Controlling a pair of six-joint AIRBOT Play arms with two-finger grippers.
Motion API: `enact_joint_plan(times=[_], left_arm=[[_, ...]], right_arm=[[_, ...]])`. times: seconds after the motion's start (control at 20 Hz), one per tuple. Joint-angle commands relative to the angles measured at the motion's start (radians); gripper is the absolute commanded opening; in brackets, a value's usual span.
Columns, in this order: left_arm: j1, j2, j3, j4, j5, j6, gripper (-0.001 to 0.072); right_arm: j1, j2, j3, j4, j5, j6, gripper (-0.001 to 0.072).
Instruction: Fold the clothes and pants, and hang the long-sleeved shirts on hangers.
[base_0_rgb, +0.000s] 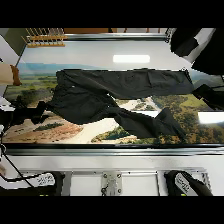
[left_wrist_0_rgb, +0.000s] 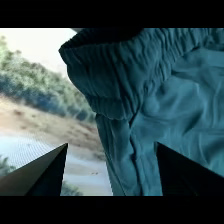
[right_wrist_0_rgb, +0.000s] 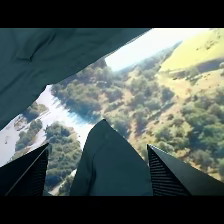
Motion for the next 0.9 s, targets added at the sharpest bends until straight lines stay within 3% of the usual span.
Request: enact_joint_plan(times=[0.0,0.15,0.25,0.4,0.55,0.7,0.85], left_arm=[[-0.018,-0.035,-0.020,-0.069,0.037,0.035,0.0567],[-0.079,-0.068,0.023,-0.067,0.056,0.034,0.0539],[-0.122,-0.088,0.051,-0.067,0.073,0.032,0.0409],[-0.150,-0.103,0.069,-0.061,0.073,0.033,0.0018],[-0.115,-0.069,0.069,-0.024,0.049,0.034,0.0018],[-0.089,-0.014,0.069,0.132,-0.022,0.034,0.0019],[-0.091,0.018,0.069,0.219,-0.062,0.034,0.0018]], right_arm=[[0.002,0.006,-0.007,0.013,0.019,0.001,0.0650],[0.002,0.005,-0.007,0.013,0.029,0.001,0.0651],[0.002,0.005,-0.007,0.012,0.062,0.000,0.0651],[-0.010,0.006,-0.008,-0.015,0.137,0.000,0.0650],[-0.048,0.007,-0.039,-0.127,0.264,0.013,0.0651],[-0.149,0.012,-0.187,-0.184,0.283,0.141,0.0651],[-0.244,0.010,-0.380,-0.153,0.203,0.306,0.0651]])
